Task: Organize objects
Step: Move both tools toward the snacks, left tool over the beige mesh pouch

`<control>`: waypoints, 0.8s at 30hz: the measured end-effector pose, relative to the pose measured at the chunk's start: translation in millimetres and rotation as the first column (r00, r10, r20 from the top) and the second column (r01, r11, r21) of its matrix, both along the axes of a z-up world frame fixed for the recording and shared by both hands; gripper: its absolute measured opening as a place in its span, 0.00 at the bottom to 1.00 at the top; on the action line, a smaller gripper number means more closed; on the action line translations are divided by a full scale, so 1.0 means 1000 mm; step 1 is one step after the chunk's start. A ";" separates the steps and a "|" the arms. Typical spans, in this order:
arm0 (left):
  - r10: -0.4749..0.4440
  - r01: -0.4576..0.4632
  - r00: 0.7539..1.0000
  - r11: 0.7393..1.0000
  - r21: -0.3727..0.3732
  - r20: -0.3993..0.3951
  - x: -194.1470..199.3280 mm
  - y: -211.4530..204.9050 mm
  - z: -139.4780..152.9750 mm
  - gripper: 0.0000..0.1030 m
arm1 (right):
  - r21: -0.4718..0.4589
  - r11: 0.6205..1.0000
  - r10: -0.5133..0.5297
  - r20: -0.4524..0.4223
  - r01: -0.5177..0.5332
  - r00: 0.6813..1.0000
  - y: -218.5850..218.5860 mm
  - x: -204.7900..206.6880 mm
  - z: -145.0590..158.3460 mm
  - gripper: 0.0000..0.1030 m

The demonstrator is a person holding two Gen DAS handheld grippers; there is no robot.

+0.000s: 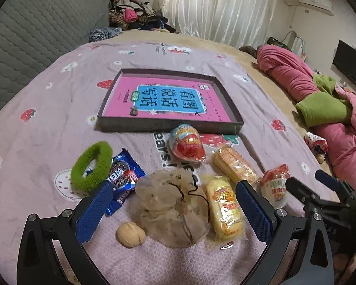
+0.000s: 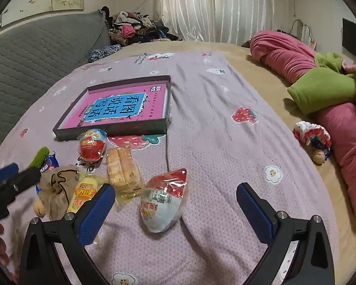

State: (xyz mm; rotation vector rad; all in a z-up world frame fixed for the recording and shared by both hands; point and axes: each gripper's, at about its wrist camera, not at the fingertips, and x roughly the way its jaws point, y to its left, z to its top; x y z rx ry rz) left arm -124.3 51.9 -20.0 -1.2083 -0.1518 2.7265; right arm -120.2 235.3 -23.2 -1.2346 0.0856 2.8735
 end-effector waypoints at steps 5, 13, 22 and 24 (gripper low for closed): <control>-0.018 0.018 0.999 1.000 0.012 0.029 -0.007 0.004 -0.006 0.99 | 0.024 1.000 0.007 0.027 -0.008 1.000 -0.006 -0.010 -0.009 1.00; -0.061 0.059 0.995 0.998 0.030 0.074 -0.015 0.017 -0.022 0.62 | 0.047 0.999 0.005 0.072 -0.008 0.997 -0.010 -0.024 -0.026 1.00; -0.059 0.054 0.991 0.997 0.050 0.118 -0.026 0.015 -0.037 0.39 | 0.058 0.997 0.038 0.086 -0.043 0.996 -0.016 -0.031 -0.032 0.85; -0.059 0.052 0.990 0.997 0.055 0.132 -0.029 0.013 -0.041 0.38 | 0.069 0.996 0.044 0.098 -0.051 0.994 -0.019 -0.033 -0.035 0.79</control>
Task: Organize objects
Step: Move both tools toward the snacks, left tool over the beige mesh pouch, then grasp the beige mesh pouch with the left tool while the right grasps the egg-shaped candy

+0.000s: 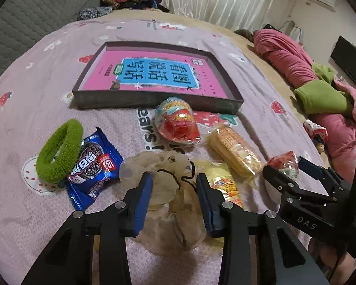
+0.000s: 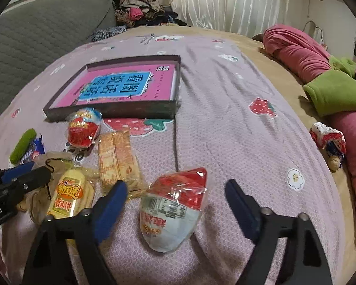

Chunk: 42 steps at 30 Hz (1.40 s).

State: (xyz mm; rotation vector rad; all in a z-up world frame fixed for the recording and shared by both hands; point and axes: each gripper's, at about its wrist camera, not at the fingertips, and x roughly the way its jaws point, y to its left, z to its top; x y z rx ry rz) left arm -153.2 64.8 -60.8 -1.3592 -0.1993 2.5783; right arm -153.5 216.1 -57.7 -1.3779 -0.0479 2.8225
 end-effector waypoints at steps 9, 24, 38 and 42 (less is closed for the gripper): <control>-0.018 0.017 1.000 1.000 0.025 0.024 -0.003 -0.001 -0.010 0.19 | -0.030 0.999 0.025 0.026 -0.024 0.999 0.000 -0.002 -0.010 0.53; -0.046 0.045 0.999 0.996 0.083 0.009 0.002 -0.001 -0.005 0.05 | -0.109 0.993 0.037 -0.032 -0.040 0.999 0.008 0.008 0.014 0.52; -0.027 0.031 0.999 0.996 0.080 -0.044 0.013 -0.009 0.017 0.04 | -0.141 0.987 0.064 -0.102 -0.078 0.993 0.004 0.021 0.038 0.52; -0.025 0.030 0.998 0.996 0.081 -0.060 0.015 -0.012 0.025 0.04 | -0.145 0.985 0.077 -0.117 -0.094 0.990 0.001 0.025 0.042 0.52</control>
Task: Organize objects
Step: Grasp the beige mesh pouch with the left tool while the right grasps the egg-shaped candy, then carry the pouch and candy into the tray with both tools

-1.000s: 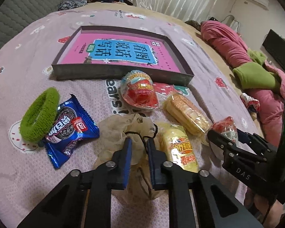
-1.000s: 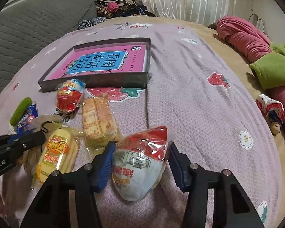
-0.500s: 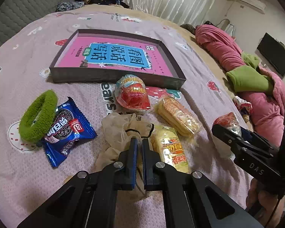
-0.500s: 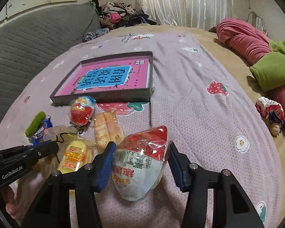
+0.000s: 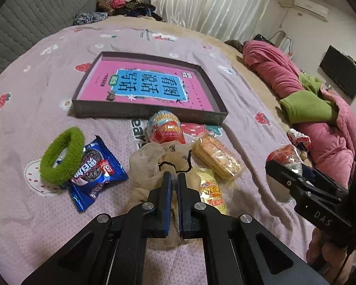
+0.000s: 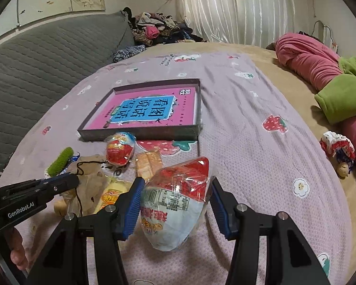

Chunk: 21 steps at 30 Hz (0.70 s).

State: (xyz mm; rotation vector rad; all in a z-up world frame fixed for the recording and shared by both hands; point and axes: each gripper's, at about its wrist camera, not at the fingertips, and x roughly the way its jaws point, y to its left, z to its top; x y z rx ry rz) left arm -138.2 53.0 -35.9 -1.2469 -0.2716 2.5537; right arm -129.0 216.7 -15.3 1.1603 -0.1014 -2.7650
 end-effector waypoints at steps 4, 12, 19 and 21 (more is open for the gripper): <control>0.006 -0.006 1.000 1.000 0.004 -0.017 0.002 -0.004 0.007 0.04 | 0.001 1.000 0.009 -0.014 -0.009 1.000 -0.003 0.003 0.004 0.52; -0.001 0.001 0.999 1.000 -0.006 -0.053 0.000 -0.011 0.029 0.04 | 0.023 0.999 0.024 -0.039 -0.023 0.999 -0.020 0.004 0.020 0.52; -0.001 0.000 0.996 1.000 -0.012 -0.092 -0.007 -0.020 0.051 0.04 | 0.031 0.999 0.025 -0.067 -0.023 0.997 -0.032 -0.001 0.038 0.52; 0.002 -0.004 0.995 1.000 -0.017 -0.103 -0.010 -0.024 0.058 0.04 | 0.029 0.999 0.032 -0.073 -0.029 0.997 -0.036 -0.004 0.043 0.52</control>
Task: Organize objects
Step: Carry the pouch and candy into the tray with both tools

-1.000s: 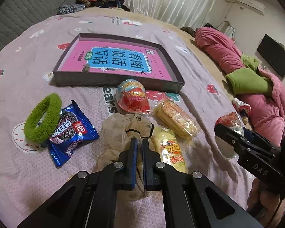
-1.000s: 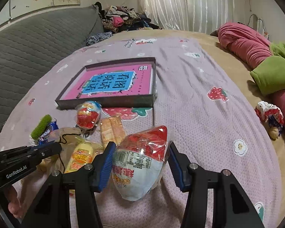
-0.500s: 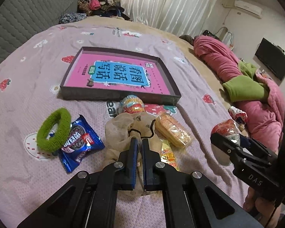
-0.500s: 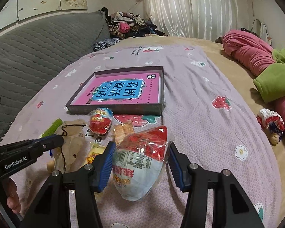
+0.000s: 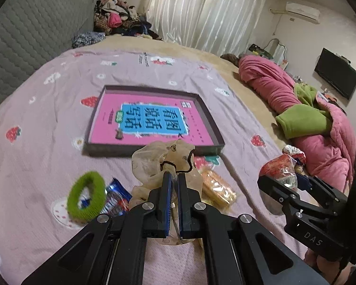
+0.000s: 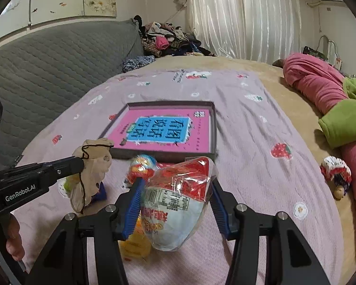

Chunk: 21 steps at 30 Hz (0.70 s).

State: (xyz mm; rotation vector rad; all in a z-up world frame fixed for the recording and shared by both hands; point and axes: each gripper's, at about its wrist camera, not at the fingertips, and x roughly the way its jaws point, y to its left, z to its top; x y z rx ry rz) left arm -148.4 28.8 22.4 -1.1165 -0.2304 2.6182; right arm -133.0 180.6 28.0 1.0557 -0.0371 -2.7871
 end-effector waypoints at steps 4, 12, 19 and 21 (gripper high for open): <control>0.007 -0.008 0.999 1.000 -0.020 -0.032 -0.009 -0.005 0.014 0.04 | 0.006 1.000 0.015 -0.029 -0.015 0.999 -0.009 -0.008 0.017 0.52; 0.030 -0.032 0.997 0.999 -0.023 -0.072 -0.044 -0.023 0.043 0.04 | 0.020 0.999 0.045 -0.076 -0.043 0.996 -0.026 -0.032 0.051 0.52; 0.042 -0.045 0.995 0.998 -0.034 -0.094 -0.087 -0.030 0.068 0.04 | 0.032 0.998 0.053 -0.109 -0.049 0.993 -0.032 -0.072 0.081 0.52; 0.043 -0.048 0.993 0.998 -0.042 -0.107 -0.099 -0.031 0.076 0.04 | 0.027 0.998 0.052 -0.115 -0.049 0.992 -0.033 -0.085 0.087 0.52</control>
